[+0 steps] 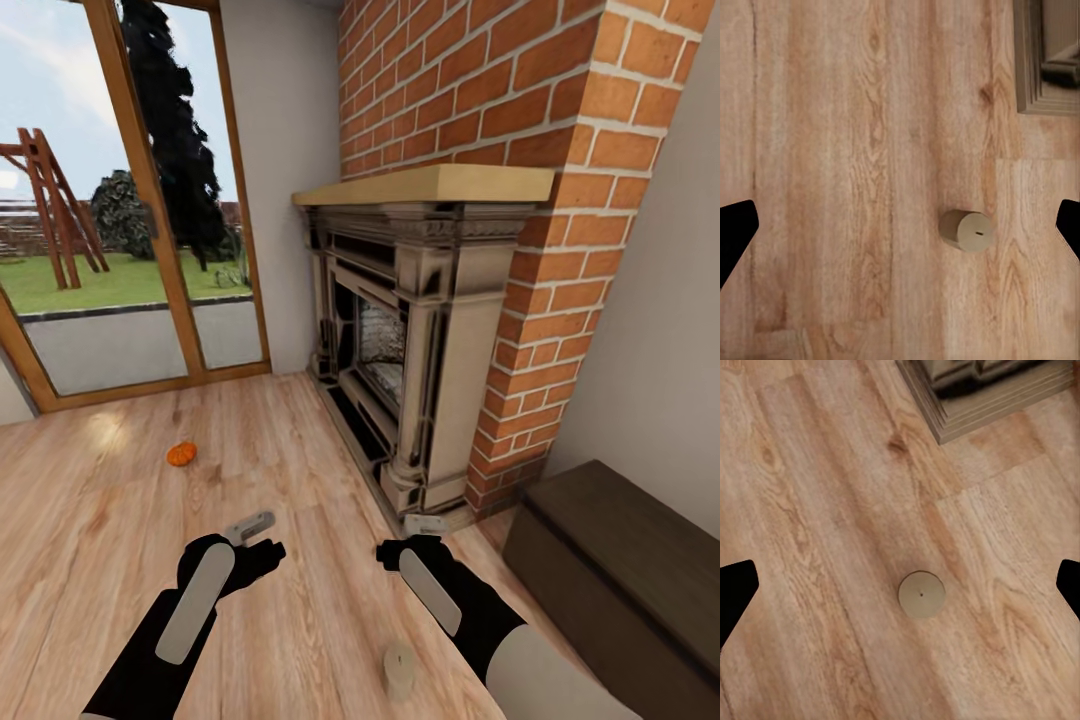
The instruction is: Place each of the two pumpkins and all three candles from the living room inside a cabinet in the living room (use any cabinet), then make sure every cabinet is closed, and position the cauldron so it is next to a table in the living room.
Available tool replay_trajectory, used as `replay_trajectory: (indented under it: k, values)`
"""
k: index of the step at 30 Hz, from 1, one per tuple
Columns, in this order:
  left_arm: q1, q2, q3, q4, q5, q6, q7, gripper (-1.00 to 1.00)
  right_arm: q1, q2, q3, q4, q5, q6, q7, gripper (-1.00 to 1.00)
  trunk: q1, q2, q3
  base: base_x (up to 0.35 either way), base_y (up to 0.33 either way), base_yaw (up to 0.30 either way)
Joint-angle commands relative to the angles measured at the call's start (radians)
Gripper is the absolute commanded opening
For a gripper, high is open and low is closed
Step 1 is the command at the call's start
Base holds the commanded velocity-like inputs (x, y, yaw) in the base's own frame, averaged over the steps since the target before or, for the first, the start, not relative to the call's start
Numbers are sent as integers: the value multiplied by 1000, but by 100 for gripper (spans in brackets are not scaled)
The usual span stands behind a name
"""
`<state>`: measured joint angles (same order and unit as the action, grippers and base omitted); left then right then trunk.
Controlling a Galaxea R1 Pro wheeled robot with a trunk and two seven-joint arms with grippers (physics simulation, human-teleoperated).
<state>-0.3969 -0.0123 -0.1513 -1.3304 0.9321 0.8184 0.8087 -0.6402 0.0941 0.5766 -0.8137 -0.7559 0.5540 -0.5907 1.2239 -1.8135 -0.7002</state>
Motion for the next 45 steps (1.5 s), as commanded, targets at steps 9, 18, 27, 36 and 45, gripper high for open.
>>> replay_trajectory:
  k: [9, 18, 27, 36, 45]
  values:
    - [-1, 0, 9, -5, 10, 1, 10, 100, -1, -1, 3, -1, -10, 15, -9, 100, 0, 0, -1, 209, -3, 0]
    - [-1, 0, 15, -10, 10, 1, 11, 100, -1, 0, 3, 1, -11, 30, -9, 100, 0, 0, -1, 10, 0, 0]
    - [-1, 0, 24, -10, 11, 1, 10, 100, -1, 0, 2, 3, -13, 59, -8, 100, 23, -42, -20, 0, 0, 0]
    - [-1, 16, 61, -16, 106, 25, 10, 100, -1, -2, -6, 5, -23, 180, -12, 100, 58, -105, -48, 0, 0, 0]
    - [-1, 20, 65, -19, 117, 37, 10, 100, -1, -2, -8, 4, -22, 187, -18, 100, 92, -168, -76, 0, 0, 0]
